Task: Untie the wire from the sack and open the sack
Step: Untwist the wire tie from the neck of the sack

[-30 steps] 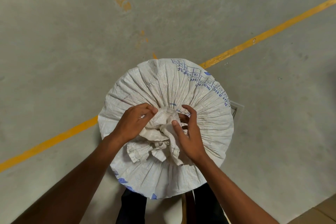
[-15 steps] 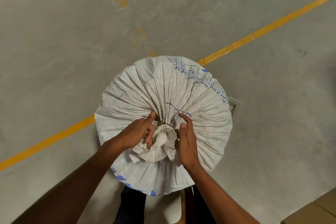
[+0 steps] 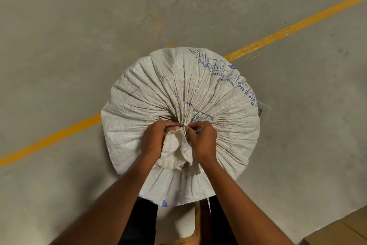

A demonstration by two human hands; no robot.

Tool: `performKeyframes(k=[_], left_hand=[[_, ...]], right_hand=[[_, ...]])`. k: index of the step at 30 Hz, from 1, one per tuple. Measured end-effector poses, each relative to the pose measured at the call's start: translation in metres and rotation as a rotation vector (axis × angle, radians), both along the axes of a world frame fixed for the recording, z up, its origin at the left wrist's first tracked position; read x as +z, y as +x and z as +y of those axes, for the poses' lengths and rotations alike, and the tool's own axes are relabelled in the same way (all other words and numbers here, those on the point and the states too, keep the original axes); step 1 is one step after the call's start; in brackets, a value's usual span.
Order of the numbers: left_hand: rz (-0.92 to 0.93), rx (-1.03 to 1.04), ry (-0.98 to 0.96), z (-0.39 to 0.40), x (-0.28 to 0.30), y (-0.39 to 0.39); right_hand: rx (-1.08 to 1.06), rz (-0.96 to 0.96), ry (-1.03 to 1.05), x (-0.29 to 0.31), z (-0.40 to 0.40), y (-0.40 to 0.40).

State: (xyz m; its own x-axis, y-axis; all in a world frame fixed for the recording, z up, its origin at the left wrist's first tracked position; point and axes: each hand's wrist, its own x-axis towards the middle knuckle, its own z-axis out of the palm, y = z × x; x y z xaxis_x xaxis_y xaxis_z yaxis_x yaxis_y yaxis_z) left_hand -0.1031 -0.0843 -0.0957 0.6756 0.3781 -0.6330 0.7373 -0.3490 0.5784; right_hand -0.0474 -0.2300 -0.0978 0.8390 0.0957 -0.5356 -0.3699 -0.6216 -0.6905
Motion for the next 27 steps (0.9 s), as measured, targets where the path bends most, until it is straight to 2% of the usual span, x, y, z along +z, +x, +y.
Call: performKeyframes(k=[4,7,12,24,27], left_hand=[[-0.057,-0.002,-0.133,0.004,-0.015,0.000],[-0.070,-0.033,-0.183,0.009,-0.027,0.003],[-0.120,-0.128,-0.179,0.005,-0.036,0.009],[-0.272,-0.032,-0.059,-0.014,-0.038,0.006],[-0.313,0.015,-0.023,-0.022,-0.032,0.010]], right_hand=[[0.052,0.033,-0.022,-0.007,-0.004,0.001],[0.069,-0.015,0.004,-0.016,-0.011,-0.005],[-0.132,-0.048,0.085,-0.021,-0.027,-0.027],[-0.479,0.127,0.366,-0.023,-0.034,-0.026],[-0.620,0.173,0.436,-0.024,-0.040,-0.024]])
